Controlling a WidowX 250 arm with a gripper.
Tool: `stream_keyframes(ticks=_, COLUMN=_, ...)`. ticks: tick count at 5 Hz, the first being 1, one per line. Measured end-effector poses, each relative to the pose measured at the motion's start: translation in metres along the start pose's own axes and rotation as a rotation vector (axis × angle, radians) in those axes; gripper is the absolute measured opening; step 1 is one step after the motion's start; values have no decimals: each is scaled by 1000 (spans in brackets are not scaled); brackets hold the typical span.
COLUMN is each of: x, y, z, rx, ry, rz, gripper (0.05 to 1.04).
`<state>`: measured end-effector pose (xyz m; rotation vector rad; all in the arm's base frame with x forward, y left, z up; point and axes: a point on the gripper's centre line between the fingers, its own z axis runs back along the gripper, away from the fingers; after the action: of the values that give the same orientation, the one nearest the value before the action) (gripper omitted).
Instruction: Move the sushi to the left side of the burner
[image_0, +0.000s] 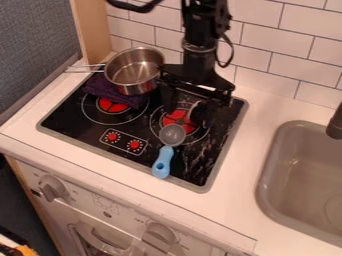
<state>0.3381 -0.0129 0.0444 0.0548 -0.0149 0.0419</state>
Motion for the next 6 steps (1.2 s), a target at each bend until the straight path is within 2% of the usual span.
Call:
stream_keyframes(ticks=2, x=18, y=-13, z=-25, rx=25, ry=34, rz=-3, gripper=1001)
stream_keyframes(ticks=3, x=19, y=-14, z=-31, rx=25, ry=48, rz=-2, gripper=942)
stream_keyframes(ticks=4, x=19, y=-18, z=-31, rx=1, ry=51, rz=-7, gripper=693)
stream_keyframes(ticks=5, x=13, y=-3, z=-15, rx=-21, ry=22, rz=20, gripper=557)
stream_keyframes(ticks=6, x=-6, y=40, z=32, rx=-50, ry=-74, rz=147, gripper=525)
